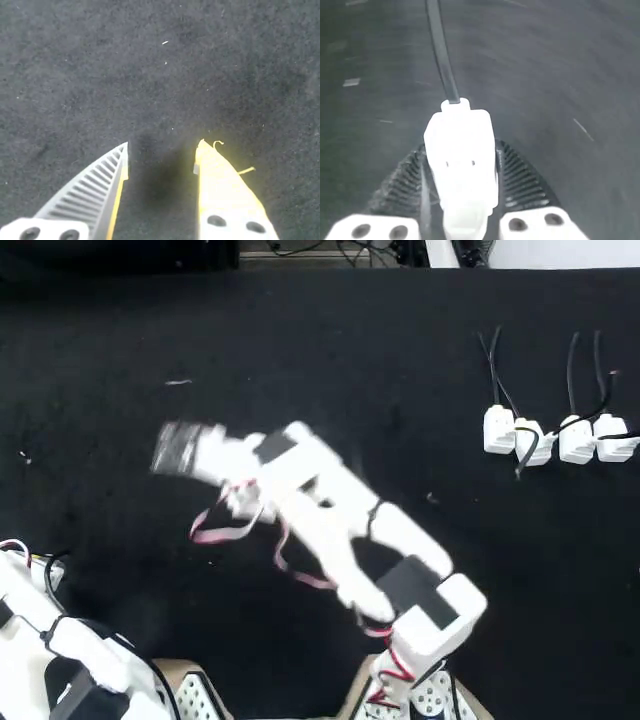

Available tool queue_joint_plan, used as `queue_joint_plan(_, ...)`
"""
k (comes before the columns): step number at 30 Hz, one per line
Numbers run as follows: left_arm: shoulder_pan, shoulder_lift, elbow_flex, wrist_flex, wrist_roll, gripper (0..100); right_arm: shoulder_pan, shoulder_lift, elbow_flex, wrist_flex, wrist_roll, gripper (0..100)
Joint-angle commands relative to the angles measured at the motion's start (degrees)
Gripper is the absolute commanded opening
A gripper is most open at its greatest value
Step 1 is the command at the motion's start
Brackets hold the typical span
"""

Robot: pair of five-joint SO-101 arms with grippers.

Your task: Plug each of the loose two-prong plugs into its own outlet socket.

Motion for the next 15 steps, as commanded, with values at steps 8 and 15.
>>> queue_joint_plan(8, 0.2, -0.7, -3.3, -0.5, 0.6, 22, 26.8, -3.0, -18.5, 17.8, -37.4, 1.0)
queue_joint_plan(15, 0.3, -0.7, -2.9, -0.5, 0.6, 22, 37.7, -2.2, -15.8, 16.4, -44.1, 1.0)
